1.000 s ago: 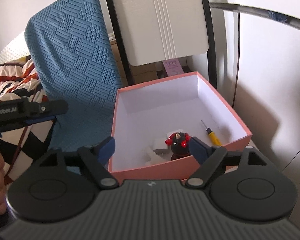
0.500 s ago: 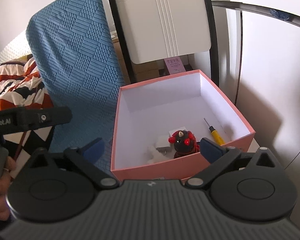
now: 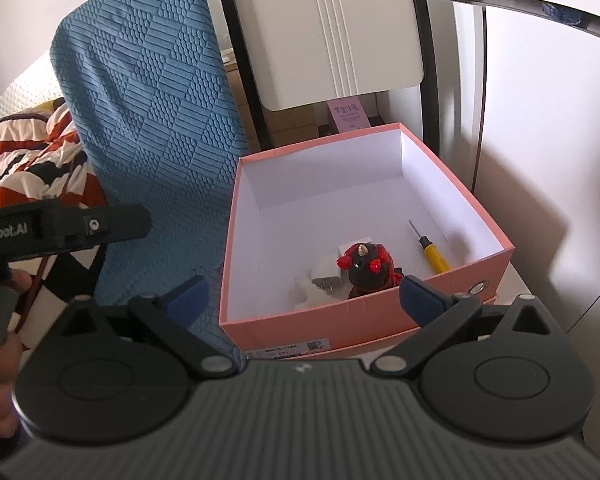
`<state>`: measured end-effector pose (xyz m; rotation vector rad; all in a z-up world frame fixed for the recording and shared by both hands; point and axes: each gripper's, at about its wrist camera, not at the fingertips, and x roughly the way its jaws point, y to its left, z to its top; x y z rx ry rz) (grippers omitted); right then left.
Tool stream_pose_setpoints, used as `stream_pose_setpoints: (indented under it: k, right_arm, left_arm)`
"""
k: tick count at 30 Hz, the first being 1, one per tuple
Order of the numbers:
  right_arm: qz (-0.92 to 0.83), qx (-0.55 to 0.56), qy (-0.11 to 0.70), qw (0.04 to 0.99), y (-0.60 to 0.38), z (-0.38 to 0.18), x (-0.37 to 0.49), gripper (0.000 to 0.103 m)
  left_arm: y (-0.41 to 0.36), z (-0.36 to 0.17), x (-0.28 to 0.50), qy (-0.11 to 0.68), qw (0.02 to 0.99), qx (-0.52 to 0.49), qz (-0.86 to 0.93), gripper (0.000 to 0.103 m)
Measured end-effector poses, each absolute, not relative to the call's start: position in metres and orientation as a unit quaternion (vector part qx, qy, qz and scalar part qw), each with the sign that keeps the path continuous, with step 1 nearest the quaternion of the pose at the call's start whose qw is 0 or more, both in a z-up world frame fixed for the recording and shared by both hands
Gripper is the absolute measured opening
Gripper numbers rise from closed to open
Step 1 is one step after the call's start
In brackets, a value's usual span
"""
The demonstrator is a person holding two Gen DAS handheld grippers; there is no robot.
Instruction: Organize rigid objects
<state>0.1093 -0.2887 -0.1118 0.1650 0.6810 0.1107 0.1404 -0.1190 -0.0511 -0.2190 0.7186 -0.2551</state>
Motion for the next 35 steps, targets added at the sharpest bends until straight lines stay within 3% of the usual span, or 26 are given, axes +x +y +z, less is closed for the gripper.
stream_pose_setpoints:
  k: [35]
  right_arm:
    - [0.051, 0.061, 0.338, 0.938, -0.2846, -0.1135, 0.1078, 0.103]
  left_arm:
    - [-0.1171, -0.0510, 0.1379, 0.347, 0.923, -0.103, -0.127, 0.103]
